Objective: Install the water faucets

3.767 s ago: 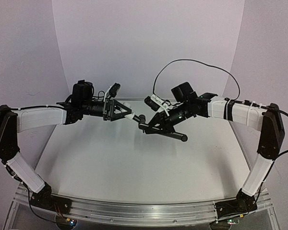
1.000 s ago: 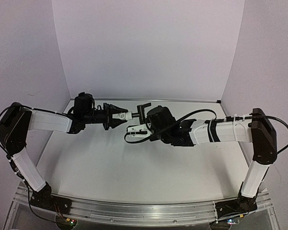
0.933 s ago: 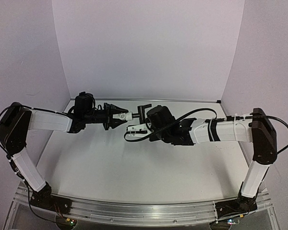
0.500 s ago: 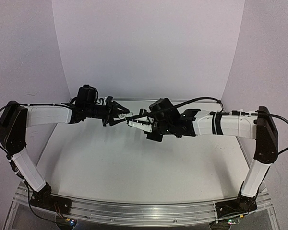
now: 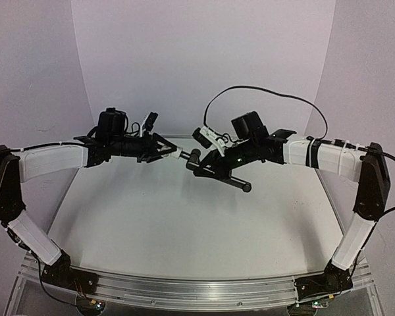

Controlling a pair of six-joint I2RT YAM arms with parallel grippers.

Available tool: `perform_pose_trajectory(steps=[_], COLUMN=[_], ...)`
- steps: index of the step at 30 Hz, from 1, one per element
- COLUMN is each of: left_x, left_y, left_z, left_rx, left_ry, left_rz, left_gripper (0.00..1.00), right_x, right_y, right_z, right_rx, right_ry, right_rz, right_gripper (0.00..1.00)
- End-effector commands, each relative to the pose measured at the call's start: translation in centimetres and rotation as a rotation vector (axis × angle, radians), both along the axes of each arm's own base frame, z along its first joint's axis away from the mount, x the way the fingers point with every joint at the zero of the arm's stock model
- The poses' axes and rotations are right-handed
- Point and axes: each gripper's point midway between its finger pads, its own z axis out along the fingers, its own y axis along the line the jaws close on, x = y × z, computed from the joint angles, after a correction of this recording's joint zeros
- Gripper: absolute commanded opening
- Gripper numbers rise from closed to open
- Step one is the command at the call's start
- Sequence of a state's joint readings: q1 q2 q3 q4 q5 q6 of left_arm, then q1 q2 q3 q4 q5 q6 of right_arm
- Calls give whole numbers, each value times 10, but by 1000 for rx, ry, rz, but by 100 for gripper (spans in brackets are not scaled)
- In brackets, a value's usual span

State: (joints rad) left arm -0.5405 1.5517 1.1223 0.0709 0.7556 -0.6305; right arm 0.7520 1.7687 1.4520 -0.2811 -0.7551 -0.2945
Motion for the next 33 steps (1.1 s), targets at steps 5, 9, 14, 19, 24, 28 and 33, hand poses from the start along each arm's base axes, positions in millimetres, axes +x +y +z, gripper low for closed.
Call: perform_pose_trajectory(steps=[5,9,14,19,24,28,33], left_x=[-59,-70,-69,-45,-43,-45,-16], left_y=[7,5,7,13,27,40,78], left_z=[83,80,75,76,85,82,64], left_rx=[-203,-219,-198,-117,-93,-52,12], left_ry=[-593,-619,-668,-645,-642,-625,-546], left_rz=[-222,-301,-289,-133,-26,42,320], left_gripper=[0,0,1,69,100,100,100], right_x=[-122,-139,-153,-132,-93,-60,-20], right_y=[-2,-16,-30,-18,-11,-13,-23], right_z=[134,139,144,132,112,93,66], right_rx=[415,453,488,434,352,266,129], right_ry=[178,167,167,122,-12,-96,-234], right_rz=[650,736,811,666,438,257,47], right_gripper=[0,0,0,0,0,0,0])
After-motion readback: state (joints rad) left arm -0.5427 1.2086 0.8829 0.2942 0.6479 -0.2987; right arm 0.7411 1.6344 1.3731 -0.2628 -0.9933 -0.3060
